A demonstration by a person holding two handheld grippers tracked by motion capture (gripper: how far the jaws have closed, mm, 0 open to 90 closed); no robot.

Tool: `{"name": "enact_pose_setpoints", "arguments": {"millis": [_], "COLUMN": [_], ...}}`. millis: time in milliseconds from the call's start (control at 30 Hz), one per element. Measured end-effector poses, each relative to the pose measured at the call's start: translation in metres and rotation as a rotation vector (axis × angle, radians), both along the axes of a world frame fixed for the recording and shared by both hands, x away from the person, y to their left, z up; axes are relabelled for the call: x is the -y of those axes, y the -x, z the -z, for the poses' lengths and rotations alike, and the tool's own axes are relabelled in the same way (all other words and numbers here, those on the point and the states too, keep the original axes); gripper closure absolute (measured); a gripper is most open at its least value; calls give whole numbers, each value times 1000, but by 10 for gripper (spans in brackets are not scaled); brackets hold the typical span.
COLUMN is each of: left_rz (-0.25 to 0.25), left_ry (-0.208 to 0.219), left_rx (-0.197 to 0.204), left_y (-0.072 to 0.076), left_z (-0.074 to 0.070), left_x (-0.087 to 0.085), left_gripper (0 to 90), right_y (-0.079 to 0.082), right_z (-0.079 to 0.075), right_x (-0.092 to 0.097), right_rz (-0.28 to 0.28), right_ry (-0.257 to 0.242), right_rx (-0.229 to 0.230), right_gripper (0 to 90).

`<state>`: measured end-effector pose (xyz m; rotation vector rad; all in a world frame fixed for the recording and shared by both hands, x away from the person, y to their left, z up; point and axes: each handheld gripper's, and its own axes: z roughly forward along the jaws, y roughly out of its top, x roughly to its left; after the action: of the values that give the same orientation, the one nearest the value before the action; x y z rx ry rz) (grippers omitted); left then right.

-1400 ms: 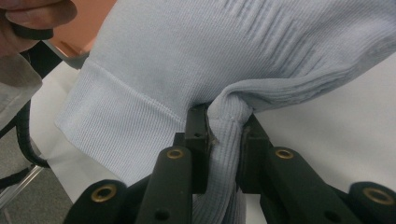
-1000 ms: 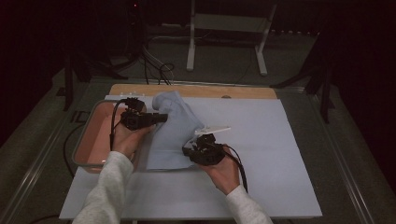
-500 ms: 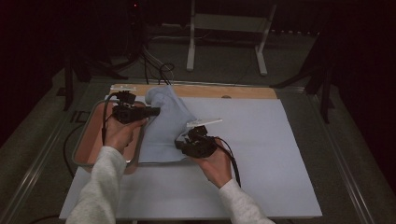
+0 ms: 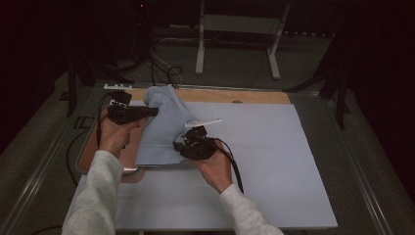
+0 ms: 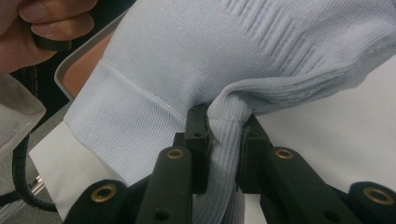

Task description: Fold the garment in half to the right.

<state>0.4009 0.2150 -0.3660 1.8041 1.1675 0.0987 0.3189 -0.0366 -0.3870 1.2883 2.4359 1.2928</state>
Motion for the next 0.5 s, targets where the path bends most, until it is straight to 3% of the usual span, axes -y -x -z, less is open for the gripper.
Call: {"name": "enact_pose_setpoints", "arguments": {"millis": [500], "left_rz": [-26], "left_ry": [4], "left_rx": [3], "left_y": [-6], "left_z": [-1], "left_x": [-20], "left_gripper": [792], "right_y": [-8], "right_z": [-1], "right_x": [-22], "right_rz": [-8], "right_ry": [8], "right_rx": [21], "right_gripper": [785]}}
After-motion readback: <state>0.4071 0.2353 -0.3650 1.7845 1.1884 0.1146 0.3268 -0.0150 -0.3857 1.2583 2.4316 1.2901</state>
